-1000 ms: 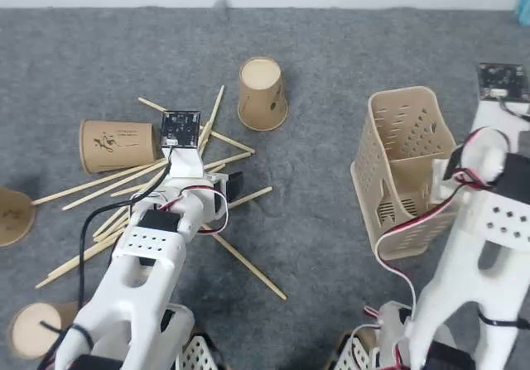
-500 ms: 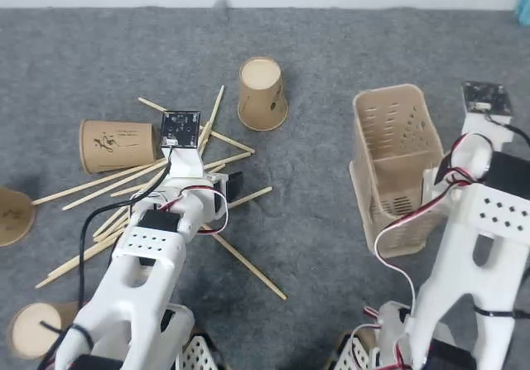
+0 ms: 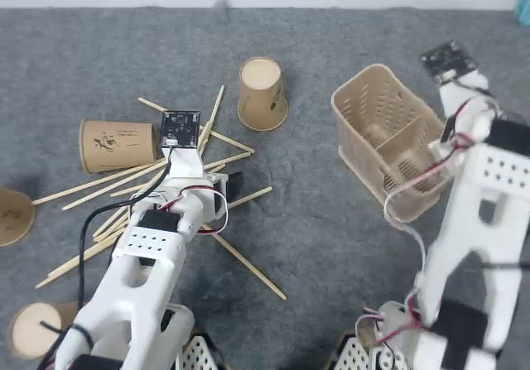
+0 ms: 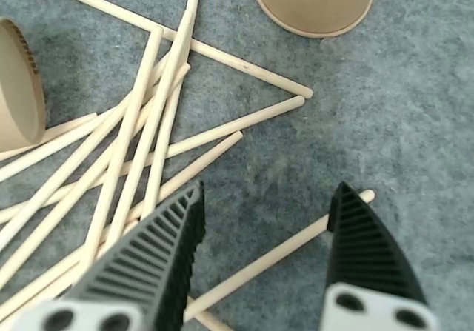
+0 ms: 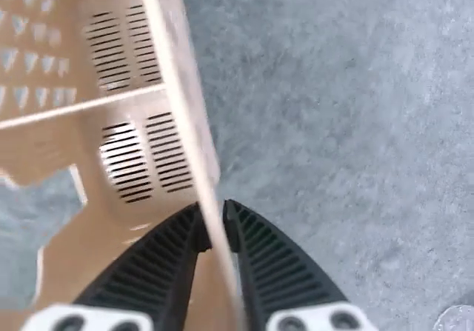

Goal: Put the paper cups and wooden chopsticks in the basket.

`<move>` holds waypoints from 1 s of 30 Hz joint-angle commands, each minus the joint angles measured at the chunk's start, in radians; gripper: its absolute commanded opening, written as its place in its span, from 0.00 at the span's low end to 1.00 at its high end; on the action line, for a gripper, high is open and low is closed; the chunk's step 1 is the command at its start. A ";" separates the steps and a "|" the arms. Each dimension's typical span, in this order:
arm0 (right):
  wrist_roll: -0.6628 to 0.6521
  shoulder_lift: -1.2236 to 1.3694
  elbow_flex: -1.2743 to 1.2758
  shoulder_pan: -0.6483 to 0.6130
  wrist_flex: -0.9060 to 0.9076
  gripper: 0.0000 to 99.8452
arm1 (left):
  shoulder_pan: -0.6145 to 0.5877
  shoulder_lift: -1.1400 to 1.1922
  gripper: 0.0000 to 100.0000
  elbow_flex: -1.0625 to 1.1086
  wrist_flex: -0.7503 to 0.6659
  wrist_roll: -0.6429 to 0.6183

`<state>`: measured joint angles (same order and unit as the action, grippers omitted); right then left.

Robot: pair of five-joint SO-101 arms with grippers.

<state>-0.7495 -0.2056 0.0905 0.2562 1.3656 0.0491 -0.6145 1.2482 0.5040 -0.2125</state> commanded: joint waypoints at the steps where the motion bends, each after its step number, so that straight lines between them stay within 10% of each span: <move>1: 0.068 0.113 -0.204 0.031 -0.008 0.14 | 0.005 -0.002 0.26 -0.028 -0.015 0.012; 4: 0.138 0.217 -0.376 0.042 0.094 0.28 | 0.005 -0.002 0.26 -0.028 -0.015 0.012; 13: 0.459 0.338 -0.827 0.042 0.438 0.22 | 0.008 -0.002 0.26 -0.030 -0.017 0.012; 30: 0.609 0.076 -0.216 0.033 0.371 0.20 | 0.006 -0.002 0.26 -0.030 -0.017 0.012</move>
<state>-0.1511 -0.0721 -0.1765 0.3053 1.7553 0.0491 -0.6145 1.2482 0.5040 -0.2110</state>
